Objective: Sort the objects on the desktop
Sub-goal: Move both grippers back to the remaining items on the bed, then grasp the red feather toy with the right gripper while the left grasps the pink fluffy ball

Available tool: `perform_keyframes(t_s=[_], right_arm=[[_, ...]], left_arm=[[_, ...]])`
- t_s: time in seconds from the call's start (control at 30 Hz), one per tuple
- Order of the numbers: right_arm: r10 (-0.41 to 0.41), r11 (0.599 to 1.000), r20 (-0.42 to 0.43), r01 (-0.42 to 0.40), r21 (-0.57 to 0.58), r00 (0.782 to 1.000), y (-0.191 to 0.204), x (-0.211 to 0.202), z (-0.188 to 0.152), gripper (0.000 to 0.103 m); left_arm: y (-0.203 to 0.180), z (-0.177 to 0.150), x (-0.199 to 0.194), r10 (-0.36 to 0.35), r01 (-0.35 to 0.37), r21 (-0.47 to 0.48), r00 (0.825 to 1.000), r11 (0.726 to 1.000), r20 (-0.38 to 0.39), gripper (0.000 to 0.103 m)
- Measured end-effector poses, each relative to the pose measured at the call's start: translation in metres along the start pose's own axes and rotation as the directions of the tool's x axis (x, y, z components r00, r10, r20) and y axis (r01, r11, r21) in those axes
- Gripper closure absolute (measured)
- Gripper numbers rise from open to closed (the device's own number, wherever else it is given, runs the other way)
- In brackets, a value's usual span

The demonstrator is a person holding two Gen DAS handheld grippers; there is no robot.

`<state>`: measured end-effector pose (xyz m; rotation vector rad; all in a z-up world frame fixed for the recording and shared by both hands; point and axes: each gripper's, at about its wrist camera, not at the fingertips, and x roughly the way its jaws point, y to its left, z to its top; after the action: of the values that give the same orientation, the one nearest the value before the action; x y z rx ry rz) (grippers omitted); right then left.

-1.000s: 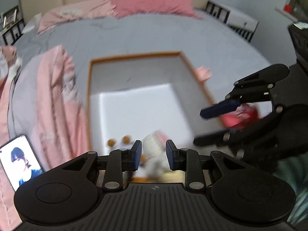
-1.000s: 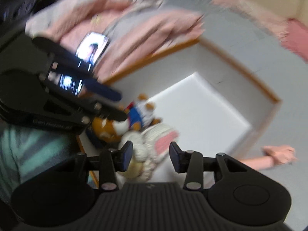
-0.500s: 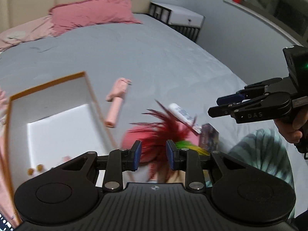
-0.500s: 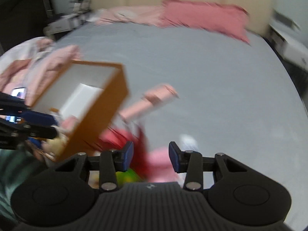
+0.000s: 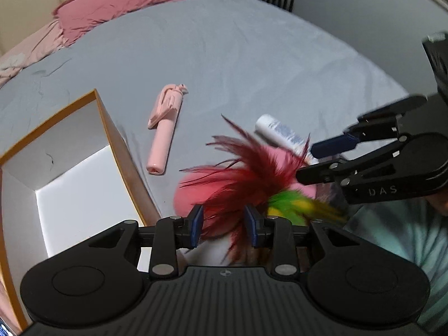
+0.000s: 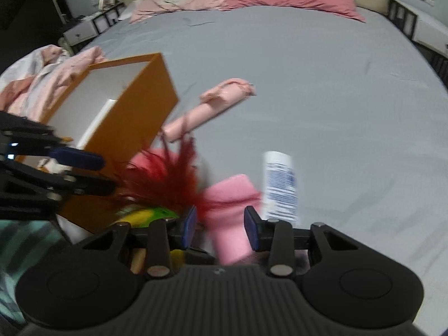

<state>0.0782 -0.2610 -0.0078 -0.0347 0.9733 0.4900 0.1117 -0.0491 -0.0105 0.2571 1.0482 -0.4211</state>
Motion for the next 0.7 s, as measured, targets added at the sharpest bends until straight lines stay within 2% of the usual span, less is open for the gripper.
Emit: perform_keyframes(t_s=[0.13, 0.2, 0.33, 0.37, 0.43, 0.47, 0.5, 0.57, 0.63, 0.7], right_arm=[[0.033, 0.999, -0.008, -0.034, -0.039, 0.999, 0.013, 0.020, 0.005, 0.058], [0.054, 0.998, -0.020, -0.054, -0.030, 0.998, 0.015, 0.033, 0.007, 0.058], [0.095, 0.995, -0.037, -0.095, 0.002, 0.995, 0.014, 0.051, 0.008, 0.059], [0.108, 0.994, -0.036, -0.107, 0.016, 0.994, 0.013, 0.053, 0.007, 0.062], [0.154, 0.987, -0.017, -0.153, 0.049, 0.988, 0.010, 0.056, 0.007, 0.089], [0.169, 0.984, -0.005, -0.168, 0.066, 0.986, 0.008, 0.056, 0.007, 0.093], [0.166, 0.983, 0.010, -0.166, 0.074, 0.986, 0.007, 0.054, 0.007, 0.100], [0.172, 0.980, 0.053, -0.176, 0.091, 0.984, 0.003, 0.047, 0.006, 0.102], [0.200, 0.970, 0.128, -0.215, 0.117, 0.971, -0.005, 0.035, 0.005, 0.102], [0.193, 0.962, 0.201, -0.225, 0.152, 0.960, -0.013, 0.024, 0.003, 0.102]], left_arm=[[0.004, 0.002, 0.012, 0.000, 0.002, 0.044, 0.999, 0.999, -0.043, 0.064], [0.005, 0.003, 0.015, 0.003, 0.001, 0.070, 0.999, 0.998, -0.054, 0.048], [0.006, 0.004, 0.024, 0.015, -0.006, 0.126, 0.997, 0.992, -0.075, 0.047], [0.007, 0.005, 0.026, 0.020, -0.009, 0.136, 0.996, 0.991, -0.081, 0.047], [0.006, 0.006, 0.030, 0.031, -0.017, 0.160, 0.996, 0.987, -0.086, 0.047], [0.005, 0.006, 0.032, 0.033, -0.017, 0.173, 0.996, 0.985, -0.087, 0.046], [0.004, 0.007, 0.034, 0.035, -0.018, 0.182, 0.995, 0.983, -0.089, 0.046], [0.003, 0.008, 0.037, 0.038, -0.020, 0.200, 0.996, 0.980, -0.086, 0.046], [0.002, 0.009, 0.041, 0.038, -0.019, 0.215, 0.996, 0.977, -0.085, 0.044], [0.001, 0.012, 0.045, 0.041, -0.020, 0.220, 0.995, 0.975, -0.088, 0.043]])
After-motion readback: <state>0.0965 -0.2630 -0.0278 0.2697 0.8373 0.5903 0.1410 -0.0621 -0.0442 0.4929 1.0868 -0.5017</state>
